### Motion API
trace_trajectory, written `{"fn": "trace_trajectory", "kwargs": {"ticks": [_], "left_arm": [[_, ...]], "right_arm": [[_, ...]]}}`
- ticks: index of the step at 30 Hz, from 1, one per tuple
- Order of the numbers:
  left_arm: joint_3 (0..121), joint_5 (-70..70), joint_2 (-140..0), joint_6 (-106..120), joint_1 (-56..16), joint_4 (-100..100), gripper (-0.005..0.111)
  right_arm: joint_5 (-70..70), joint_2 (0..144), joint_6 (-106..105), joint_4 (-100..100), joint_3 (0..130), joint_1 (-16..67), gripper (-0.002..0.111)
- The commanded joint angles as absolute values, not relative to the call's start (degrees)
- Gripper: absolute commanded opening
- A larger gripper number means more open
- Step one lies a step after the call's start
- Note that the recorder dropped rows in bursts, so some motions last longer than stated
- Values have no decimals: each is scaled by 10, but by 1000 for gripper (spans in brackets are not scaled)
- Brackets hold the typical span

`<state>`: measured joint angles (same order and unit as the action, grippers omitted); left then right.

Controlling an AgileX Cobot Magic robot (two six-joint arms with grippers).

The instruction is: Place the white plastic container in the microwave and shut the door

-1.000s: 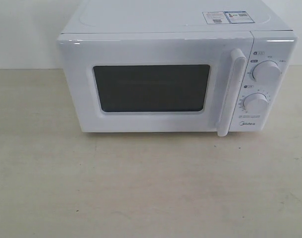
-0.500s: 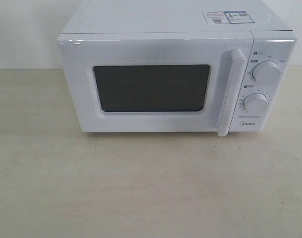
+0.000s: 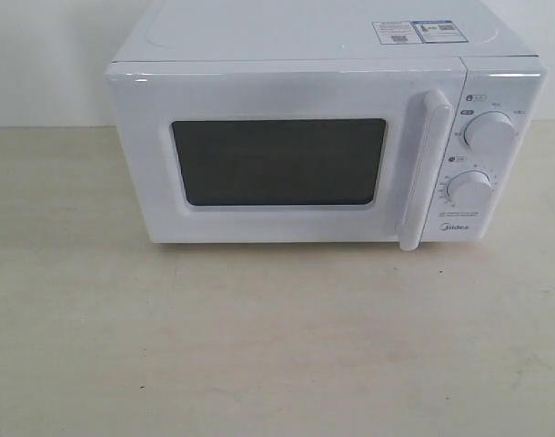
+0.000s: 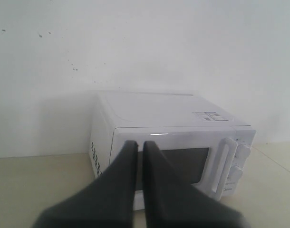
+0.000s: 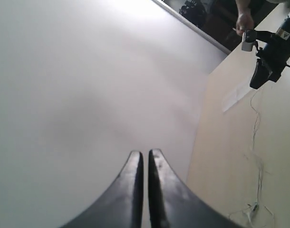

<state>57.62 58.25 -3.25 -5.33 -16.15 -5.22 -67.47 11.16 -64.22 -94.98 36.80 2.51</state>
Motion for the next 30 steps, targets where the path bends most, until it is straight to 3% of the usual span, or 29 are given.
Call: {"fn": "trace_trajectory", "kwargs": {"ticks": [1, 8, 16, 19, 24, 30], "left_arm": [[573, 583, -32, -50, -166, -50, 4], [573, 583, -32, -50, -166, -50, 4], [573, 583, -32, -50, -166, -50, 4], [573, 583, -32, -50, -166, -50, 4], [573, 583, -32, -50, -166, -50, 4], [573, 583, -32, -50, -166, -50, 4]], "right_arm": [[-681, 103, -645, -941, 367, 22, 0], [-656, 91, -647, -935, 367, 5, 0], [-8, 75, -1033, -999, 344, -101, 0], [118, 71, -1040, -999, 297, -135, 0], [188, 52, -1009, -999, 209, -141, 0], [162, 45, -979, -999, 153, -141, 0]]}}
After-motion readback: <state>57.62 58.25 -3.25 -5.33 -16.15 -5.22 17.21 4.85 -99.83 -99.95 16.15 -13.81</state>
